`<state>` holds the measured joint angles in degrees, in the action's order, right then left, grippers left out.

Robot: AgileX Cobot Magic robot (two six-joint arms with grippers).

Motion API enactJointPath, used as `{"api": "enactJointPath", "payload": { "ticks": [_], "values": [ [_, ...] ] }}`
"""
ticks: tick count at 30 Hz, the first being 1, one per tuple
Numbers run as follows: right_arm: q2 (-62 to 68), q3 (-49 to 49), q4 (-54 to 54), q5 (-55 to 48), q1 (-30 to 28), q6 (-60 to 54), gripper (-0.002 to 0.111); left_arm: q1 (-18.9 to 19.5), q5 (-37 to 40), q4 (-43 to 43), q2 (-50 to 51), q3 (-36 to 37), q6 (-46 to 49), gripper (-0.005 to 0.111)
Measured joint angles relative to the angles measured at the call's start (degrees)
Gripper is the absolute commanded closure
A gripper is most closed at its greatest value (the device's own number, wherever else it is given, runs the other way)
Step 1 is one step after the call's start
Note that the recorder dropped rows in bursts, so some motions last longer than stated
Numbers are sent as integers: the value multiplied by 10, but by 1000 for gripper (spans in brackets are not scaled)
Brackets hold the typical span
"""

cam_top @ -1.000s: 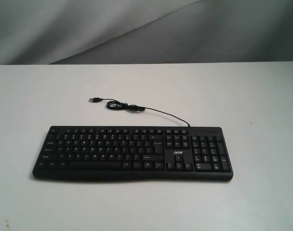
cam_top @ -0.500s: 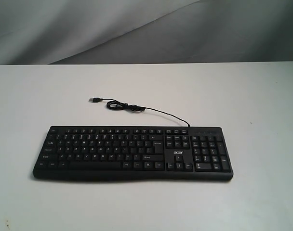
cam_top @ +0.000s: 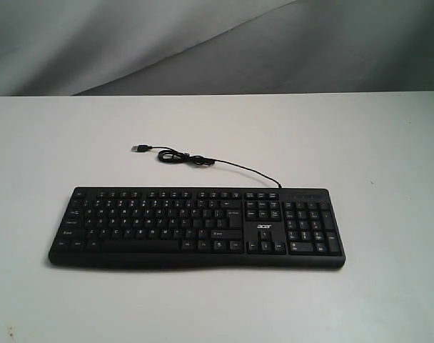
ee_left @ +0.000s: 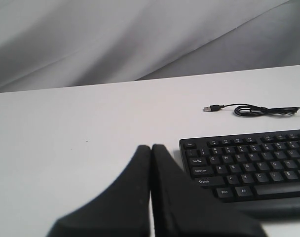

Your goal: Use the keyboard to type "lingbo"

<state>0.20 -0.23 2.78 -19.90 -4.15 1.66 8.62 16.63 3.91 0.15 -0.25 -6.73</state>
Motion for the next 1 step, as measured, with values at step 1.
{"api": "enactJointPath", "payload": {
  "ticks": [1],
  "values": [
    [0, 0, 0, 0, 0, 0, 108, 0, 0, 0, 0, 0, 0, 106]
  ]
}}
